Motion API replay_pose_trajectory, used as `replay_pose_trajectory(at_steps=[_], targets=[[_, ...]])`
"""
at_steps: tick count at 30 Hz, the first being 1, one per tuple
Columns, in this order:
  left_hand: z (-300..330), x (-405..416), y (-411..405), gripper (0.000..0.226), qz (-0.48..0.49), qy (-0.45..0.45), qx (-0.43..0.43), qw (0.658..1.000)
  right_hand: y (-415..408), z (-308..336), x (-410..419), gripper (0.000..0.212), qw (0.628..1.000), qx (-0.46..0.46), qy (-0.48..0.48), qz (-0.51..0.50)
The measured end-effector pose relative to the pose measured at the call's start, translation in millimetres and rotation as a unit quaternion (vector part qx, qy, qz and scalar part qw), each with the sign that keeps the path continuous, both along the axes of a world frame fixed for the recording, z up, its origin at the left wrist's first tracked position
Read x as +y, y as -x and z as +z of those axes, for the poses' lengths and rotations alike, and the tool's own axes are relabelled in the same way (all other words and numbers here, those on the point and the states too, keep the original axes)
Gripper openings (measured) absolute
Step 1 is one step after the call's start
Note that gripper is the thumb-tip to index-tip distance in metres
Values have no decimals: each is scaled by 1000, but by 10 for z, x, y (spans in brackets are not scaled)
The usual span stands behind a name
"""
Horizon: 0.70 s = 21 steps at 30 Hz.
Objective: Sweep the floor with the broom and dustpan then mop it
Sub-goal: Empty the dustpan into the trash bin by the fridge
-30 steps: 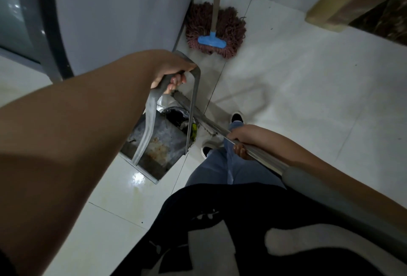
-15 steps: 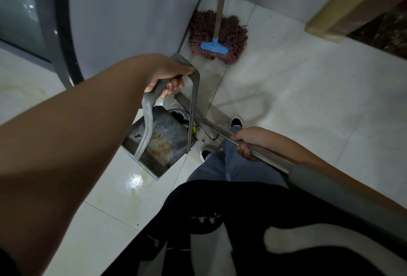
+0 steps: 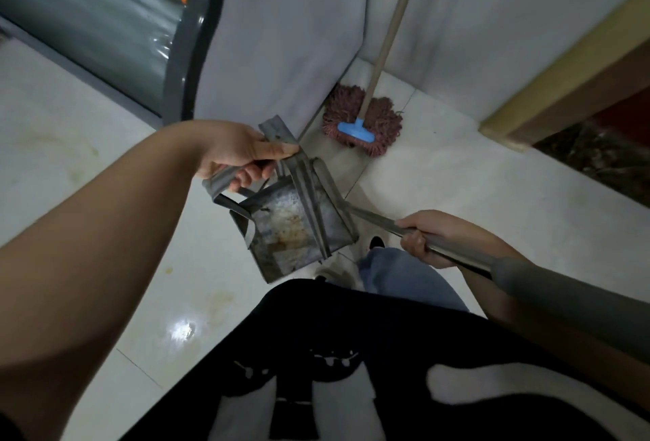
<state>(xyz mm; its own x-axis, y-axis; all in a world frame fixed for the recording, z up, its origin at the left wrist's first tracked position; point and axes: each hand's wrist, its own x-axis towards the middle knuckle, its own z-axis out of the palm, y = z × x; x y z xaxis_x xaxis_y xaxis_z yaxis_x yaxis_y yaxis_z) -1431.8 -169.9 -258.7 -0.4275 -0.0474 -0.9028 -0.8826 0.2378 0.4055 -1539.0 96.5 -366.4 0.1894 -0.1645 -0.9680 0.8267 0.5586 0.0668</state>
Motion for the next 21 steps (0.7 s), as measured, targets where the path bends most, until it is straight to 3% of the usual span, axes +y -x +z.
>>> replay_pose_trajectory(at_steps=[9, 15, 18, 21], targets=[[281, 576, -610, 45, 153, 38, 87, 984, 206, 210, 229, 30, 995, 49, 15, 83], [449, 1455, -1291, 54, 306, 31, 105, 946, 437, 142, 597, 28, 977, 57, 28, 204], [303, 1958, -1599, 65, 366, 9, 113, 924, 438, 45, 798, 29, 969, 63, 20, 238], [-40, 2404, -1884, 61, 441, 25, 109, 891, 314, -65, 966, 30, 962, 69, -2, 266]])
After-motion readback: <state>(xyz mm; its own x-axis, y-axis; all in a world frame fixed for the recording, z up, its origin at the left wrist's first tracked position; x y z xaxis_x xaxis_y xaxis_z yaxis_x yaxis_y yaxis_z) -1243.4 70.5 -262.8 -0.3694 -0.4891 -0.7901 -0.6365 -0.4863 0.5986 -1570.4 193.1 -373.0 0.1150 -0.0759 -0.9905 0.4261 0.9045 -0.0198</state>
